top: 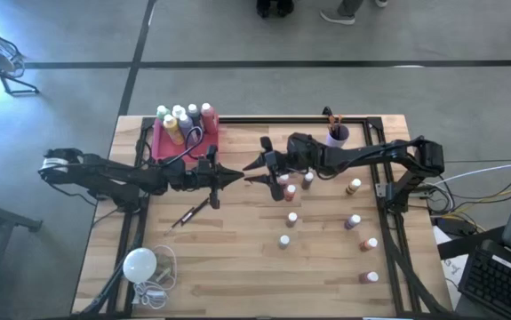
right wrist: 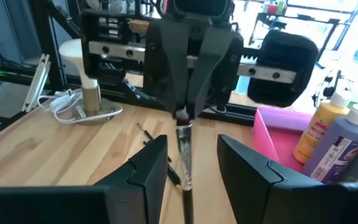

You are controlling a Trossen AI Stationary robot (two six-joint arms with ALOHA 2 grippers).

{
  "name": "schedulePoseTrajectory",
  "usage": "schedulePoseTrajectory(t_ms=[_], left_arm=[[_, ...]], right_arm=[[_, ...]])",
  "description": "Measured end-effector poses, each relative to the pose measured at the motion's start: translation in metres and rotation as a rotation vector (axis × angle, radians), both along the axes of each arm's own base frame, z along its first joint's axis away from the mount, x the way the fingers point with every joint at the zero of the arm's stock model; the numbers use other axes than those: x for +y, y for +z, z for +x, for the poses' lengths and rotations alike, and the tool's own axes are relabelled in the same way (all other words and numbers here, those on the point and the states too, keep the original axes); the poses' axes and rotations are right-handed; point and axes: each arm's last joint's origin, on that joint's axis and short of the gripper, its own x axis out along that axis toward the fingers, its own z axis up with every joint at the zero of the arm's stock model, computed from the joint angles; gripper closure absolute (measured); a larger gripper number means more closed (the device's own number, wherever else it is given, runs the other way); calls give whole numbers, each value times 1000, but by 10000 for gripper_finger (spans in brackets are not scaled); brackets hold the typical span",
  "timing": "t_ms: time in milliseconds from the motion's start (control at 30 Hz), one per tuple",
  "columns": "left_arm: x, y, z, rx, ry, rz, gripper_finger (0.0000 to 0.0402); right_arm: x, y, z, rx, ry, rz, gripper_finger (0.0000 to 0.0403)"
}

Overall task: Pick & Place Paint Supplies
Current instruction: Put the silver paint brush into the purple cup

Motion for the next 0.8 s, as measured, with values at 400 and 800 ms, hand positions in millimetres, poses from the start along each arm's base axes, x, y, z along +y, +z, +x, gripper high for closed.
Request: schedulePoseTrajectory(t_ms=[400,800], left_arm=[[0,1,0,1,3,18,401],[0,1,0,1,4,19,401]], right_arm=[[0,0,1,-3,1,0,258],[0,0,2,-8,2,-2,333]])
